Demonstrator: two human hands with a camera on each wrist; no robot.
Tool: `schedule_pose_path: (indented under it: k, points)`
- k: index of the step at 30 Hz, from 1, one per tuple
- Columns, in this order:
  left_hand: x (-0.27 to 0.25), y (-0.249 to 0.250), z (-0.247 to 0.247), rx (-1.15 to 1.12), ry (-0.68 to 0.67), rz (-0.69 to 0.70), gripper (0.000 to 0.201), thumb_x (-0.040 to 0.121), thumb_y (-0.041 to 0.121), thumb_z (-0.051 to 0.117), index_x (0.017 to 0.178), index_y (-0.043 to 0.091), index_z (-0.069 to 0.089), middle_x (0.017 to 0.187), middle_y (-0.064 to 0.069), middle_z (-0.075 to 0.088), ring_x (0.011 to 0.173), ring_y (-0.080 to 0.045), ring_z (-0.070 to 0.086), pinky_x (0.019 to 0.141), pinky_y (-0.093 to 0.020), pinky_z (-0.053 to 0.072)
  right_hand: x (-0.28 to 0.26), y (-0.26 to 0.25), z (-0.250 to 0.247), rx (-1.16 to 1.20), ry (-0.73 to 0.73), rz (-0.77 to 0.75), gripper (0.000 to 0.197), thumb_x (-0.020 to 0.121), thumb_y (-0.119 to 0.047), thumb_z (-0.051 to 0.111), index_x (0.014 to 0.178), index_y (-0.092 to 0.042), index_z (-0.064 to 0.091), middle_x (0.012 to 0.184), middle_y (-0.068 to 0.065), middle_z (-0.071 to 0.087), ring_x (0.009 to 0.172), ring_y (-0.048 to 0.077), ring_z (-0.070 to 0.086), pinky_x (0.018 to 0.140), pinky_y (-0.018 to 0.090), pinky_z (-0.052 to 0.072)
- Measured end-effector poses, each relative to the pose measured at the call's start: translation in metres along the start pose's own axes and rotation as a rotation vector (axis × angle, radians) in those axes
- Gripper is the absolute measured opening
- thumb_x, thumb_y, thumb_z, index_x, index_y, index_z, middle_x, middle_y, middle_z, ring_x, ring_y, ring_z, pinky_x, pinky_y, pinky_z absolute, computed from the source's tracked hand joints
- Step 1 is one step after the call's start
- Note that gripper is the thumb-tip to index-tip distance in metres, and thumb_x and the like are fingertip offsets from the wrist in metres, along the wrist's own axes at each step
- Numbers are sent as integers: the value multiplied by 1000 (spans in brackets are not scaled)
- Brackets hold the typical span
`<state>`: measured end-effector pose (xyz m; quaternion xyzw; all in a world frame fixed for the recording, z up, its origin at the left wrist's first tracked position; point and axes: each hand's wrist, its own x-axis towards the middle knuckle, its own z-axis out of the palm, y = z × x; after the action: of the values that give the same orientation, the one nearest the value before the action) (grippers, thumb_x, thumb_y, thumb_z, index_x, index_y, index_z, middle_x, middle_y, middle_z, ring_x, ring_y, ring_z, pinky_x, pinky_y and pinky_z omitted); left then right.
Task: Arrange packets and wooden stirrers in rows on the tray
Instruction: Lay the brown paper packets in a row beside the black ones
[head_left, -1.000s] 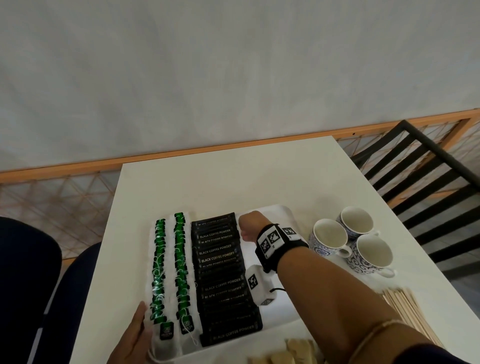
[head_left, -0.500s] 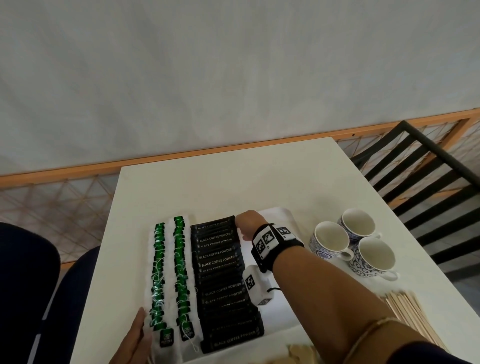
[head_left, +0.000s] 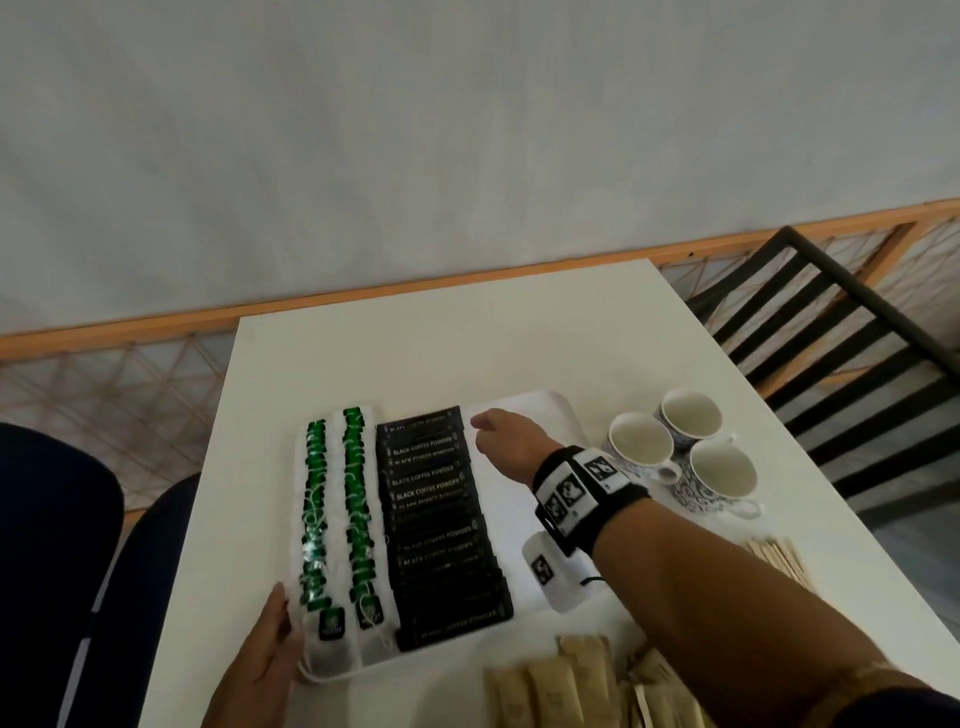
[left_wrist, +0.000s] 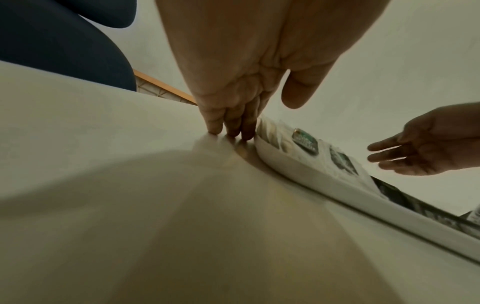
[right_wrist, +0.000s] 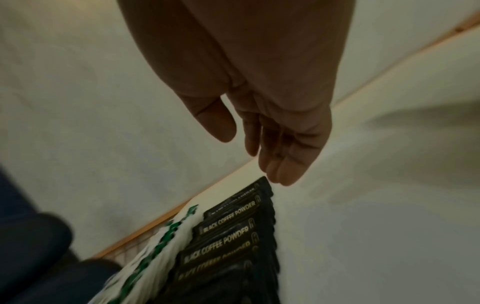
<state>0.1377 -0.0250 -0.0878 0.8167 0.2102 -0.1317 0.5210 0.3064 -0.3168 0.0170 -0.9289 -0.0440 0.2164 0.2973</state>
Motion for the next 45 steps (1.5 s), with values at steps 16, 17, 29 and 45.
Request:
schedule_pose_path:
  k: [16, 17, 29, 45]
  points:
    - [-100, 20, 54, 616, -255, 420, 44, 61, 72, 51, 100, 52, 43, 108, 29, 39, 95, -2, 49, 82, -17, 42, -233, 108, 61, -346, -121, -165, 46, 86, -49, 59, 128, -31, 50, 124, -7, 49, 114, 12, 42, 96, 25, 38]
    - [-100, 25, 61, 665, -326, 466, 50, 61, 75, 44, 105, 52, 42, 110, 28, 39, 99, 0, 47, 86, -15, 41, -235, 108, 64, -365, -117, -183, 48, 86, -49, 59, 130, -30, 49, 126, -6, 49, 115, 13, 43, 97, 26, 39]
    - [-82, 62, 136, 872, -326, 549, 32, 92, 41, 50, 122, 31, 47, 117, 6, 45, 99, -16, 56, 81, -30, 47, -170, 80, 88, -495, -148, -104, 52, 83, -44, 66, 128, -22, 52, 125, 7, 45, 118, 27, 44, 94, 42, 44]
    - [-84, 70, 124, 411, -237, 447, 27, 68, 17, 82, 68, 25, 55, 64, 9, 62, 59, -1, 54, 57, -18, 44, -177, 81, 62, -29, -112, -224, 23, 77, -29, 78, 97, -19, 72, 85, -8, 62, 78, 7, 52, 64, 13, 36]
